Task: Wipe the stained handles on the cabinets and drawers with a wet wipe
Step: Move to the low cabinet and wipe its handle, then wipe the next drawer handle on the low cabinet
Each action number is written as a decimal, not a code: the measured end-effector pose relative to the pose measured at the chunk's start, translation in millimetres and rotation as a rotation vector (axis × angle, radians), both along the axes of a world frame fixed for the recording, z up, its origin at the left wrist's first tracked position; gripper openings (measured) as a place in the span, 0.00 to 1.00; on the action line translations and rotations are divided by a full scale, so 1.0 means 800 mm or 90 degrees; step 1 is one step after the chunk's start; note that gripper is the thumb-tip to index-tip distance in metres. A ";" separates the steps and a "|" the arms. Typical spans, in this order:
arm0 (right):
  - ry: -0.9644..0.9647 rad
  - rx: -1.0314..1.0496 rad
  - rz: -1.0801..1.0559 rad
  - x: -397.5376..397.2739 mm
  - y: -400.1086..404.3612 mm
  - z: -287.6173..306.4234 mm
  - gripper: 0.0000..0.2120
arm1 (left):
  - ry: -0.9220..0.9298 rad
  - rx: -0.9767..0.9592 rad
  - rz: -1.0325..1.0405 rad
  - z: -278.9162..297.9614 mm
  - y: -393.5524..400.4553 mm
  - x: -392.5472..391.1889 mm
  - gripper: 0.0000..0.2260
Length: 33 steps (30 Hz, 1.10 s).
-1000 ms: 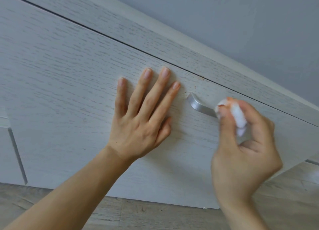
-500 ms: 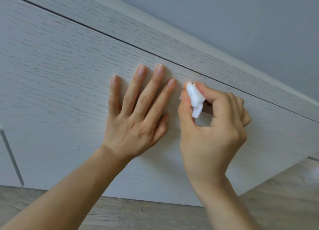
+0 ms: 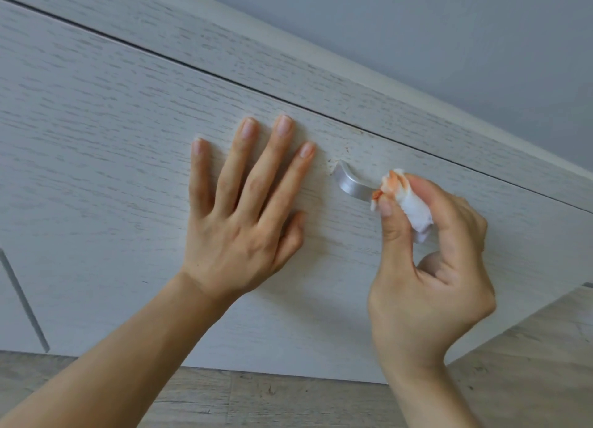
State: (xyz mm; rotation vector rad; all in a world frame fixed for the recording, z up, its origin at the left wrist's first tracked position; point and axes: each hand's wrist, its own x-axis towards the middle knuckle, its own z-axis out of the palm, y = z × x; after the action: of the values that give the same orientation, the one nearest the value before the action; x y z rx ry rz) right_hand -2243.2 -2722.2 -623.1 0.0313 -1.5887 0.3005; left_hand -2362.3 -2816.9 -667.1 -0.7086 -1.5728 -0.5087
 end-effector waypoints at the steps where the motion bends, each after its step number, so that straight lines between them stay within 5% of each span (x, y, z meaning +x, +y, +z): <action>1: 0.003 -0.010 -0.001 0.002 0.004 -0.001 0.07 | -0.001 0.000 0.000 0.000 0.000 0.000 0.28; 5: 0.036 -0.072 -0.003 0.014 0.018 -0.002 0.07 | -0.004 0.001 0.003 -0.001 0.000 0.000 0.27; 16: 0.076 -0.507 0.167 0.030 0.014 0.012 0.10 | -0.031 -0.013 -0.005 0.003 -0.004 0.005 0.27; 25: 0.005 -0.357 0.142 0.039 -0.036 0.022 0.08 | -0.080 -0.092 -0.014 0.009 -0.032 0.014 0.25; 33: -0.181 -0.292 0.331 -0.010 -0.111 0.020 0.10 | -0.196 -0.228 0.100 -0.009 -0.127 0.020 0.26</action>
State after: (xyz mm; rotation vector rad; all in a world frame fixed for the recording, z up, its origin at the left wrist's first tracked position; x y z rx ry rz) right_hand -2250.8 -2811.1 -607.0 0.0494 -1.7393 1.1096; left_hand -2346.5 -2918.2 -674.3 -0.7929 -2.0206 -0.2253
